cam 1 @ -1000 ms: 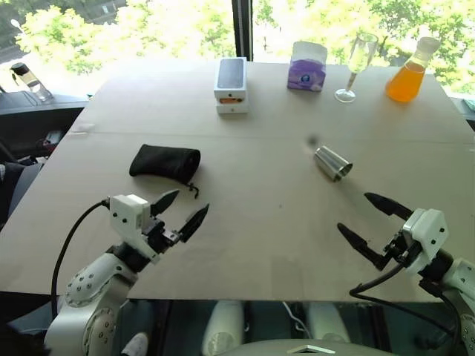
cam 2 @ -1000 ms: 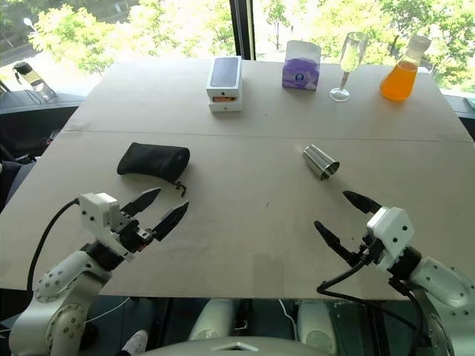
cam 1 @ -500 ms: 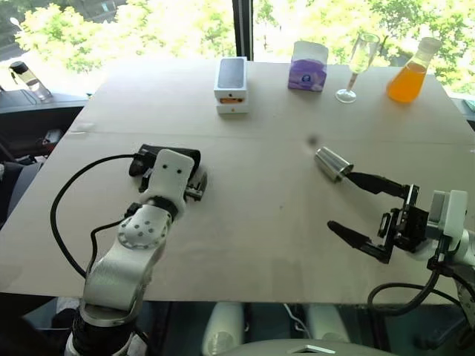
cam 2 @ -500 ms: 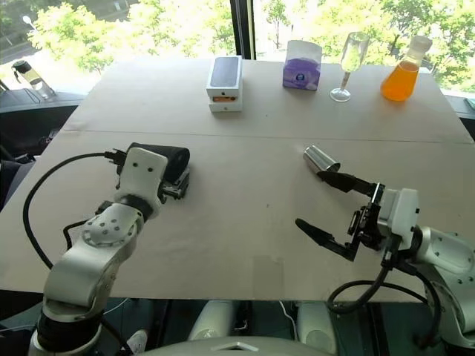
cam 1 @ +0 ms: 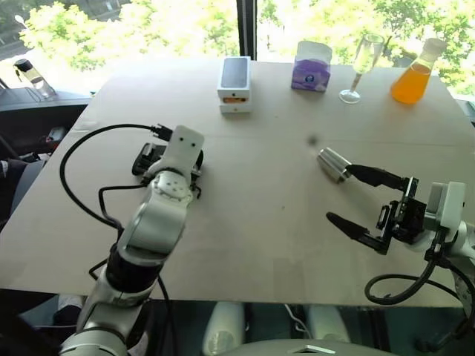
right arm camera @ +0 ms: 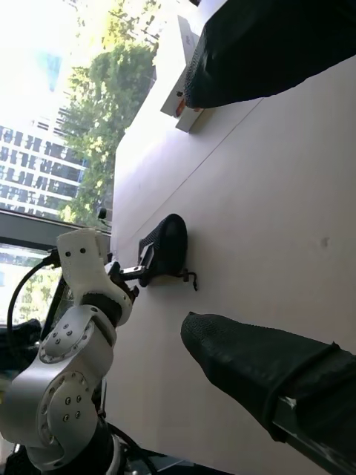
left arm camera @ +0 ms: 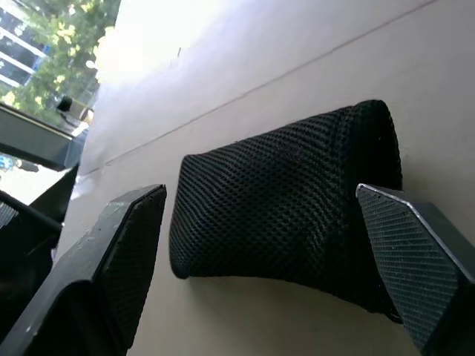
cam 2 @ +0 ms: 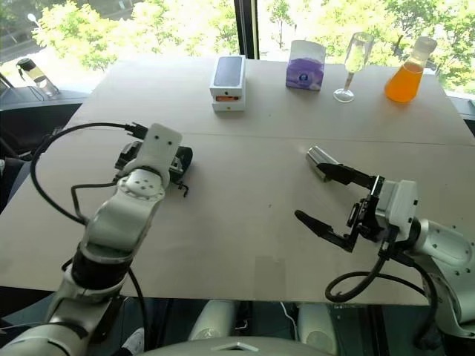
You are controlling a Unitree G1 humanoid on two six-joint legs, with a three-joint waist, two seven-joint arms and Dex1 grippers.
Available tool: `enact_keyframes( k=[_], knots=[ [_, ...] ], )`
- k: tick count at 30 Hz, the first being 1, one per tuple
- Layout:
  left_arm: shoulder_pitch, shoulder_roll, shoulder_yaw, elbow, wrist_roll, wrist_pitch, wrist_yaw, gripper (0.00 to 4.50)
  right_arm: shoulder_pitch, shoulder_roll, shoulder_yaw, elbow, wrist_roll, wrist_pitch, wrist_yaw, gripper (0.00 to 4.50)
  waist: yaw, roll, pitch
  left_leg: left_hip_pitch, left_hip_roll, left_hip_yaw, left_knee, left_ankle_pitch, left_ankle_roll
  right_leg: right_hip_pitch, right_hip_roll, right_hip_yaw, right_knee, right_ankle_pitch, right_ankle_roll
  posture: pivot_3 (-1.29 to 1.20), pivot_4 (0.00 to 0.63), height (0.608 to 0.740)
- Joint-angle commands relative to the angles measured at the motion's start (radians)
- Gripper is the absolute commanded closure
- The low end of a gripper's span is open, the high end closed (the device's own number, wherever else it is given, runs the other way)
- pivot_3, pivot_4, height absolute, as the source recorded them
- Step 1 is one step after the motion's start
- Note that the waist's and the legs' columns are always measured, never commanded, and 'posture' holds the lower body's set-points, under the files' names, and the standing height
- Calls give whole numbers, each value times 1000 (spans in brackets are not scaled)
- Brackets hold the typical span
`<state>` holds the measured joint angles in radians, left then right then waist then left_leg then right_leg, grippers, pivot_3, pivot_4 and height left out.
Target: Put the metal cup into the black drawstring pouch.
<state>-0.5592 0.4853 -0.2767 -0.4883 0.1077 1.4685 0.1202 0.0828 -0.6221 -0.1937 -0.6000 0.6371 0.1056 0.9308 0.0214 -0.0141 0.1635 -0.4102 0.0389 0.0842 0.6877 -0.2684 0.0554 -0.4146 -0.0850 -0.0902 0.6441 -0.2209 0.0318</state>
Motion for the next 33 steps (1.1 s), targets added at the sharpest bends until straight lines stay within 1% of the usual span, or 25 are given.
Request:
enact_keyframes(
  k=[1,4,6,12,20,26,33],
  knots=[
    [-43,-39,-30,37,40,-28,19,229,0,4,-9,-20,1,-14,-12,0,0,0,0,0,0,0,0,0,0,0,0,0,0,0,0,0,150,737],
    [-62,-60,-38,81,60,-56,23,229,6,5,-8,-33,-2,-11,-21,0,0,0,0,0,0,0,0,0,0,0,0,0,0,0,0,0,150,737],
    [-69,-57,-47,107,76,-62,24,229,7,4,-8,-43,-2,-6,-30,0,-2,0,0,0,0,0,0,0,0,0,0,0,0,0,0,0,150,737],
    [-101,-74,-74,165,129,-13,41,229,19,-1,-11,-56,-2,0,-44,0,-3,0,0,0,0,0,0,0,0,0,0,0,0,0,0,0,150,737],
    [-120,-125,-85,248,193,-27,65,229,27,-8,-18,-55,2,2,-46,0,-1,0,0,0,0,0,0,0,0,0,0,0,0,0,0,0,150,737],
    [-130,-137,-87,307,235,-36,78,229,28,-6,-8,-60,-5,1,-48,0,-2,0,0,0,0,0,0,0,0,0,0,-1,0,0,0,0,150,737],
    [-202,-168,-80,409,274,-26,94,229,15,1,3,-58,-15,3,-63,0,1,-1,0,-1,0,-1,1,0,0,0,0,-2,0,0,0,0,150,737]
  ],
)
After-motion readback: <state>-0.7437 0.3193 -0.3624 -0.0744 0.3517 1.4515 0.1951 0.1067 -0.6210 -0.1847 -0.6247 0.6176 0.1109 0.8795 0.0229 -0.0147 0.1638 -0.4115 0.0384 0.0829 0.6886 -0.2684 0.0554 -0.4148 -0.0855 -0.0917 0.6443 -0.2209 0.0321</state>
